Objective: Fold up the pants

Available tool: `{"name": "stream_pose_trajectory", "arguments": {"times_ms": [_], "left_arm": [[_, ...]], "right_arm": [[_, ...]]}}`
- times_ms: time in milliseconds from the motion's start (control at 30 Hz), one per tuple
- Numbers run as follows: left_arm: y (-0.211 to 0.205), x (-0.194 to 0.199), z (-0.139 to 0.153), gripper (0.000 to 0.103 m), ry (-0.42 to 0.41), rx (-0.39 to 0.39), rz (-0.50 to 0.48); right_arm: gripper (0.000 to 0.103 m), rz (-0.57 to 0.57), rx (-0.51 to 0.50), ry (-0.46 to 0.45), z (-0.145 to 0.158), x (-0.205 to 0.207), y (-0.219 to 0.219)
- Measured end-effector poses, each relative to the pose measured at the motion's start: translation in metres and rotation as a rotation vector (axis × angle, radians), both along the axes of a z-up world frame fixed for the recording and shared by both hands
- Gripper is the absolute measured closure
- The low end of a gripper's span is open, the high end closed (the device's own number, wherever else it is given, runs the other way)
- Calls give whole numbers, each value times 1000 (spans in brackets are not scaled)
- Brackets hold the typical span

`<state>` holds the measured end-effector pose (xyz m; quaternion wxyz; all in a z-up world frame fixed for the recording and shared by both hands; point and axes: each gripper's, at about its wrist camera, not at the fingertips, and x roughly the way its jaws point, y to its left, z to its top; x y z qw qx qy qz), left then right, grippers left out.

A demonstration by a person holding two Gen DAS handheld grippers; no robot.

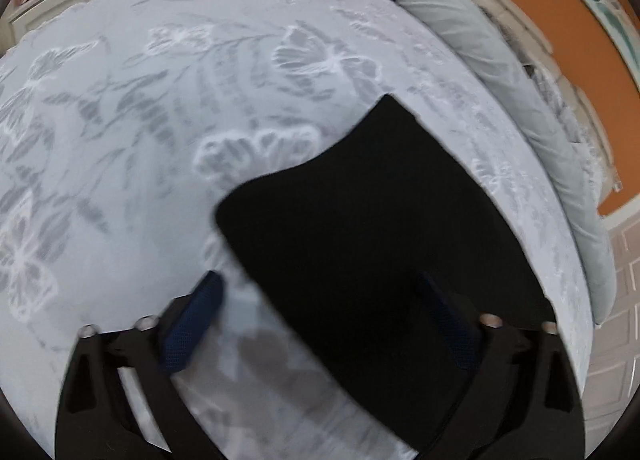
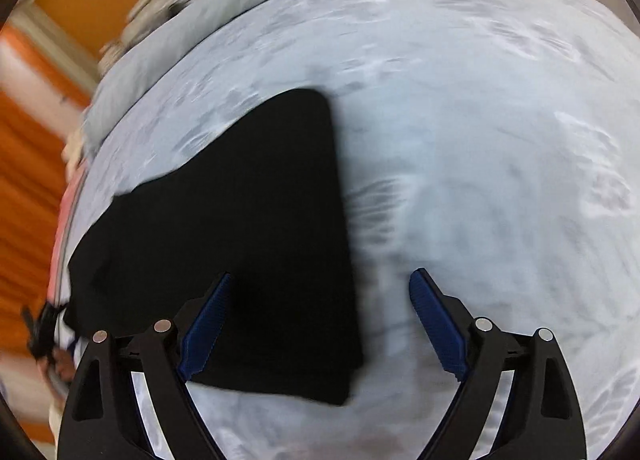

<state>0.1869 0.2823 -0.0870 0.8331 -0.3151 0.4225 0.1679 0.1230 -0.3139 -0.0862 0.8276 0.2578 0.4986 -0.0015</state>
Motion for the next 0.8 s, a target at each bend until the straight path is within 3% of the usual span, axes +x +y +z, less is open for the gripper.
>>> {"name": "stream_pose_trajectory", "arguments": {"times_ms": [33, 67, 100, 133, 167, 233, 433, 633, 733, 800], "left_arm": [[0, 2, 0, 41, -20, -21, -9], [2, 5, -3, 55, -30, -54, -21], [3, 8, -6, 63, -30, -63, -24], [2, 9, -6, 73, -36, -64, -36], [3, 11, -7, 83, -45, -75, -51], [3, 11, -1, 86, -63, -104, -49], [-11, -8, 39, 87, -94, -57, -116], [-18, -45, 44, 87, -34, -166, -210], [-23, -56, 36, 87, 9, -188, -233], [-30, -58, 30, 85, 53, -153, -249]], "right_arm": [[38, 17, -36, 9, 0, 1, 10], [44, 27, -82, 7, 1, 0, 16], [49, 41, -103, 4, 2, 1, 21], [66, 28, -77, -3, 5, 1, 19], [74, 17, -47, -11, 9, 0, 14], [82, 2, -33, -40, 21, -5, 7], [87, -1, 29, -62, 49, -40, -20], [87, -33, 41, -45, 54, -69, -52], [85, -6, -10, -16, 52, -76, -56], [75, 10, -155, 67, 35, -68, -52]]}}
